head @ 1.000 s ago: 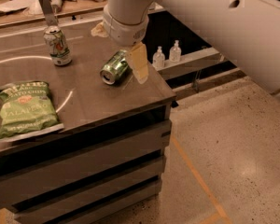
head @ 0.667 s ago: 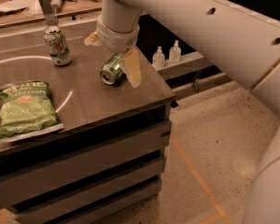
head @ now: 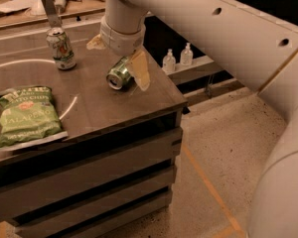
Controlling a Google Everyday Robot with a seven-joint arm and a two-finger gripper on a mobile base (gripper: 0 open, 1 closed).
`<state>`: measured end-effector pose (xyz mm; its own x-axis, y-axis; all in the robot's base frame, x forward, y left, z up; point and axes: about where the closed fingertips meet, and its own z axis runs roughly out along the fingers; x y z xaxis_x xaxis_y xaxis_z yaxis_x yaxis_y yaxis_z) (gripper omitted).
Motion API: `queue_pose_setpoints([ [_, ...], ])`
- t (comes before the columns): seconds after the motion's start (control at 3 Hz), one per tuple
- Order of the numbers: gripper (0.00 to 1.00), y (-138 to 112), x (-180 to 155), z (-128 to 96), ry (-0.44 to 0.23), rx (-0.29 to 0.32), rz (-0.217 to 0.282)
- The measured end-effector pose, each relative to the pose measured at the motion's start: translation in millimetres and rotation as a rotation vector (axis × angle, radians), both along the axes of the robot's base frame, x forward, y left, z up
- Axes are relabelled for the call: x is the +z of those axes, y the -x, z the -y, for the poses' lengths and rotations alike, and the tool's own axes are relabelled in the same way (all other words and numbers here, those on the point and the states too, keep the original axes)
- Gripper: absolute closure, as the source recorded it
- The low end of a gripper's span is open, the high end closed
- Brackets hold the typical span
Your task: Place green can upright
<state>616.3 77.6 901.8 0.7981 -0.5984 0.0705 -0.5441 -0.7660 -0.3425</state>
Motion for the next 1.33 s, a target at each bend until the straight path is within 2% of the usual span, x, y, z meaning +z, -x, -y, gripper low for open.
queue_pose_setpoints([
  [0.67, 0.00, -18.8, -30.2, 6.8, 0.100, 0.154, -0.081],
  [1.0, 0.00, -26.4, -48.7, 6.6, 0.124, 0.202, -0.119],
  [1.33, 0.17, -30.7, -60.5, -2.3, 0.146, 0.231, -0.135],
])
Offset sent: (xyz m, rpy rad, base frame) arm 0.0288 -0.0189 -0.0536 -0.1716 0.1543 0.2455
